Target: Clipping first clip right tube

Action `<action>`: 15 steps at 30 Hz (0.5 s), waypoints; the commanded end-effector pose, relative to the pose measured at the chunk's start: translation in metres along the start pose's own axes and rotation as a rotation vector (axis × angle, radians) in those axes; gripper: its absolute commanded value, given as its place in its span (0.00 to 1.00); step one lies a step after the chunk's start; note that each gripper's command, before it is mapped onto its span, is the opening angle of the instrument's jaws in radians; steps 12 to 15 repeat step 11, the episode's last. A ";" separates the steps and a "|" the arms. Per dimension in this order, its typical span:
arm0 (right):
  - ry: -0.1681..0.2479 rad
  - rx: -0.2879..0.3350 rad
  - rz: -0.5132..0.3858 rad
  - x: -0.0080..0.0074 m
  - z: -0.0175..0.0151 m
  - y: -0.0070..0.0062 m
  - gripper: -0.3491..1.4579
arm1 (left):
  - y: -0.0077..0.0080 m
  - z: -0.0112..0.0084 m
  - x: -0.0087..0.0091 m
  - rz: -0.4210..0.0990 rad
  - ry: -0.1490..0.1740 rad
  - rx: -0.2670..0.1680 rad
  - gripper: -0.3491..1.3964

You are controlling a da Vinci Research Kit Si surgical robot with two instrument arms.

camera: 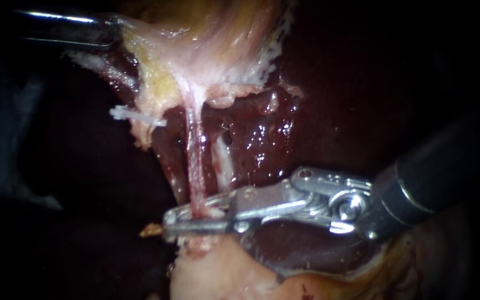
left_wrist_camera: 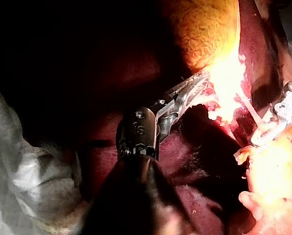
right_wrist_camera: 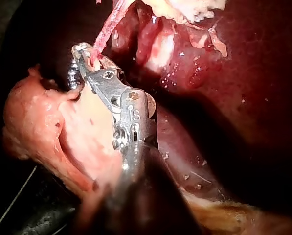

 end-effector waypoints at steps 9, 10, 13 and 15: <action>-0.035 -0.019 0.011 -0.0003 -0.0003 0.0001 0.00 | -0.0001 0.0001 0.0000 0.000 0.000 0.000 0.00; -0.035 -0.019 0.011 -0.0003 -0.0003 0.0001 0.00 | -0.0001 0.0001 0.0000 0.000 0.000 0.000 0.00; -0.035 -0.019 0.011 -0.0004 -0.0003 0.0001 0.00 | -0.0001 0.0001 0.0000 0.000 0.000 0.000 0.00; -0.035 -0.019 0.011 -0.0004 -0.0003 0.0001 0.00 | -0.0001 0.0001 0.0000 0.000 0.000 0.000 0.00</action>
